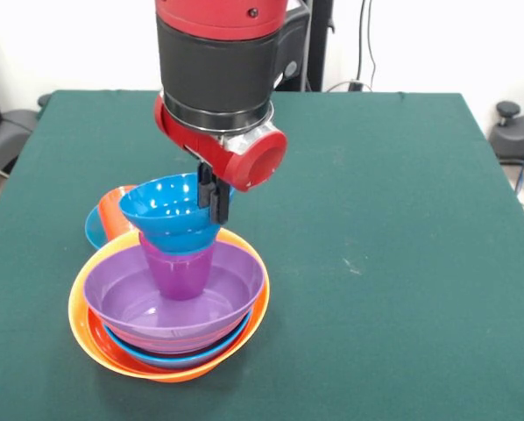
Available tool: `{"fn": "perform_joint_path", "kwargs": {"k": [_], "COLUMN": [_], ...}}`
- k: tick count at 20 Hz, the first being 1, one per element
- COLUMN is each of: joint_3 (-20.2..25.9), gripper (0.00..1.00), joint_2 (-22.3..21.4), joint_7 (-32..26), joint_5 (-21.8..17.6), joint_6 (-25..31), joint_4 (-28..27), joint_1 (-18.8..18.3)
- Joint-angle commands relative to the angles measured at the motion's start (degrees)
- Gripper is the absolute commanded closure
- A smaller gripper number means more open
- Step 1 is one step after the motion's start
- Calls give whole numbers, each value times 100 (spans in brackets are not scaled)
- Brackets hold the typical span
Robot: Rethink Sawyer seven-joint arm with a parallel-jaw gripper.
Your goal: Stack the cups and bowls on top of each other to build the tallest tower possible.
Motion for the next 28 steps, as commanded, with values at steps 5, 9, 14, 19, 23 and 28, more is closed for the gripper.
{"fn": "perform_joint_path", "kwargs": {"k": [5,9,14,19,23,28], "joint_3": [-104,-200,-176,-23,152,214], "gripper": [100,100,100,100,100,100], "joint_2": [-78,-90,-171,-126,-70,10], "joint_7": [-472,-580,-477,-396,-430,-365], "joint_5": [-644,-781,-807,-694,-552,-516], "joint_6": [-158,-73,-266,-416,-479,-641], "joint_4": [728,719,950,980,941,858], "joint_1": [222,247,276,246,178,174]}}
